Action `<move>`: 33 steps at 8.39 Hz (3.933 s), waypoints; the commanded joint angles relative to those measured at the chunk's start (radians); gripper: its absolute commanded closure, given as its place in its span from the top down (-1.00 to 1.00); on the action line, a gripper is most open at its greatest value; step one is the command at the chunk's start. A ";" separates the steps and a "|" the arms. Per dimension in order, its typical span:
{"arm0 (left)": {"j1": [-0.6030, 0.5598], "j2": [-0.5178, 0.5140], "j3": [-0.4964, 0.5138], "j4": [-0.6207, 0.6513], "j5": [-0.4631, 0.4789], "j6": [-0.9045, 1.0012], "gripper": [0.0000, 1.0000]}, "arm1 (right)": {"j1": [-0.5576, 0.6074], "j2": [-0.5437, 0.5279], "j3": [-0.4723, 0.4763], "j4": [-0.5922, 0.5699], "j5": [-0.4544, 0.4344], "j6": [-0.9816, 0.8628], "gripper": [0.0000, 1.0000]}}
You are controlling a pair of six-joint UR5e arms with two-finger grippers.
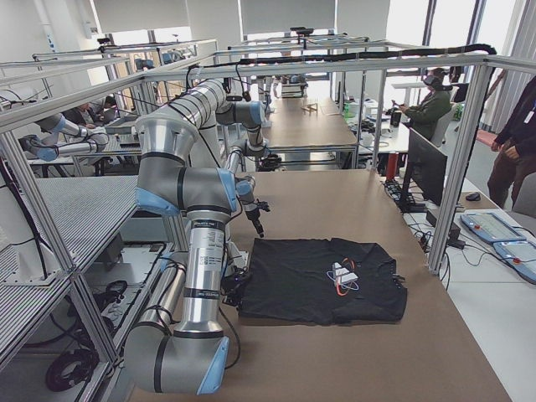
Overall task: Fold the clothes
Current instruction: 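Grasp the two hem corners with the left and right grippers, then lift the hem with both grippers and fold it toward the collar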
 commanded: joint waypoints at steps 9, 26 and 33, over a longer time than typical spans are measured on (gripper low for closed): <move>0.031 -0.052 0.041 -0.001 0.018 -0.002 -0.20 | 0.000 0.000 -0.005 0.000 0.000 -0.005 -1.00; -0.462 -0.167 -0.117 0.004 -0.385 0.369 -1.00 | 0.645 0.222 0.035 -0.145 0.538 -0.565 -1.00; -0.826 -0.342 0.098 0.002 -0.623 0.529 -1.00 | 1.000 0.483 -0.312 -0.169 0.592 -0.917 -1.00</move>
